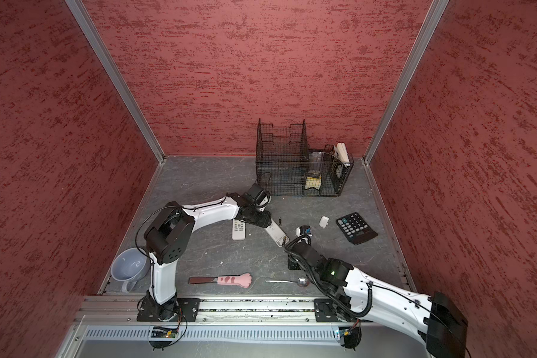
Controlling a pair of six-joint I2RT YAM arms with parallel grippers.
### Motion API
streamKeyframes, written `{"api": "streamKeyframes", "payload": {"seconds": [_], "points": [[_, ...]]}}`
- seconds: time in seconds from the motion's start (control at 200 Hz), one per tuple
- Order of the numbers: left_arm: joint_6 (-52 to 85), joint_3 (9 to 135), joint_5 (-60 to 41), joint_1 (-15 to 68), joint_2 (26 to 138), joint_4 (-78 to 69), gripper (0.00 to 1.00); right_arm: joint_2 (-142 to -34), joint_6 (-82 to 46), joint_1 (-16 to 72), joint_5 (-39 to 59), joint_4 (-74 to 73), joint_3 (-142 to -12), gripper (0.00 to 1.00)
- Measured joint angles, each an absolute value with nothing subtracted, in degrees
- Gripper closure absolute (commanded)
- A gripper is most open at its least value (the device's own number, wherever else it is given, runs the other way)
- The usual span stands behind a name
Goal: Unload the batteries from the remote control
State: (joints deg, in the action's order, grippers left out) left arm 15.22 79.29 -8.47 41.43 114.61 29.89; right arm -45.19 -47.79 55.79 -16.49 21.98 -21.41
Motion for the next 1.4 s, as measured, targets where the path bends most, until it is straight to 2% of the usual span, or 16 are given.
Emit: {"api": "streamKeyframes", "payload": {"seconds": [0.306, 0.661, 0.932, 1.398], "points": [[15.20, 79.29, -8.47, 41.43, 114.61, 29.85, 0.44, -40.51, -52.34, 55.79, -20.93, 29.43, -21.85, 1.00], [16.97, 78.67, -8.56, 41.43, 114.19, 29.52, 0.47, -46.65, -50.65, 55.79, -21.91, 28.45, -26.15, 1.00], [20.16, 75.50, -8.54, 42.46, 108.29, 31.27, 0.48, -49.36, -47.70, 55.79, -22.31, 28.71, -32.40, 1.00], [25.17, 73.54, -8.38, 46.28, 107.18, 31.46, 0.48, -48.07, -42.54, 53.39, -20.62, 28.51, -26.83, 1.00]]}}
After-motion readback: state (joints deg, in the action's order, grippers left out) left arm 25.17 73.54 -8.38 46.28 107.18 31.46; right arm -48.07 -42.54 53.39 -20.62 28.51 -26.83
